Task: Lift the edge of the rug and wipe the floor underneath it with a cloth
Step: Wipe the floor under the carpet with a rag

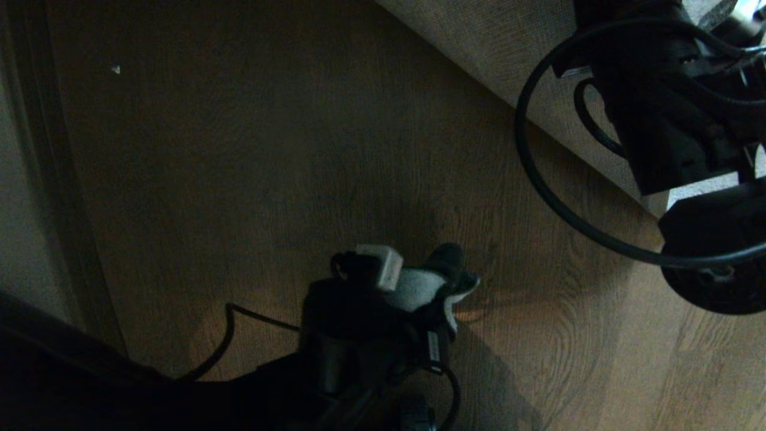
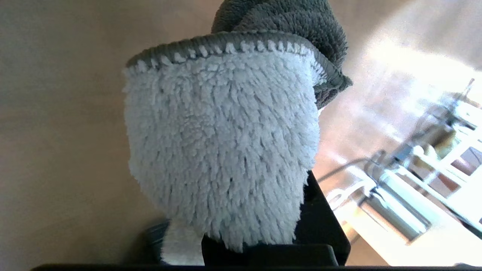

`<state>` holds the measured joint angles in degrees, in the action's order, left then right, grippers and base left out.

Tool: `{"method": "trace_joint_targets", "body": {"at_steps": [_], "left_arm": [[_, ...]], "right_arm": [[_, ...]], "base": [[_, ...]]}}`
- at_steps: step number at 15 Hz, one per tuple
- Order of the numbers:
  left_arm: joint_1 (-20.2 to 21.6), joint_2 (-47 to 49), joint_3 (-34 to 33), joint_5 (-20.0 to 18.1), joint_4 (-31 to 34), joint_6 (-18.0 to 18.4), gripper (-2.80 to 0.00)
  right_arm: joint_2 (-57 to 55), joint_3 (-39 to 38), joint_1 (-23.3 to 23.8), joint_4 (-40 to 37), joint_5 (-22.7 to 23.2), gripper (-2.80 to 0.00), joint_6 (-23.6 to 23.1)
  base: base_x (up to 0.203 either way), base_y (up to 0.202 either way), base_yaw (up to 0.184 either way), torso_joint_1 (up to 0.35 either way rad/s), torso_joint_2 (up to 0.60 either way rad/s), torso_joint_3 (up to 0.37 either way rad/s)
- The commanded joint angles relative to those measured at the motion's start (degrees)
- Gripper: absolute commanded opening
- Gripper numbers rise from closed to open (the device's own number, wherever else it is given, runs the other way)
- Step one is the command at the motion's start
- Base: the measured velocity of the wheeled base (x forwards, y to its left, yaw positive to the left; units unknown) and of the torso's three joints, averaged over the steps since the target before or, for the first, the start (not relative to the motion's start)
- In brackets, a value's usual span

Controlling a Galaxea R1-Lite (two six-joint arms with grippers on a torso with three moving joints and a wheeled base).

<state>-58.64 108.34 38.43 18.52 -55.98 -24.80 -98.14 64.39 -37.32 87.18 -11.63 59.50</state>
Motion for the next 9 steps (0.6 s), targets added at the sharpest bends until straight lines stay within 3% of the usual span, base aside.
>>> {"method": "trace_joint_targets", "body": {"at_steps": [1,9], "left_arm": [[-1.7,5.5,4.2,0.1,-0.4,-0.2,-2.80],[-0.9,14.9,14.8,0.5,-1.8,-0.3,-2.80]], "right_arm": [[-0.2,0.0,0.0,2.8,-0.1,-2.80,0.3],[-0.4,0.0,0.0,2.8,-0.1,-2.80,0.3]], "base": [[0.000,0.000,0.000,0.000,0.00,0.000],[0.000,0.000,0.000,0.000,0.00,0.000]]}}
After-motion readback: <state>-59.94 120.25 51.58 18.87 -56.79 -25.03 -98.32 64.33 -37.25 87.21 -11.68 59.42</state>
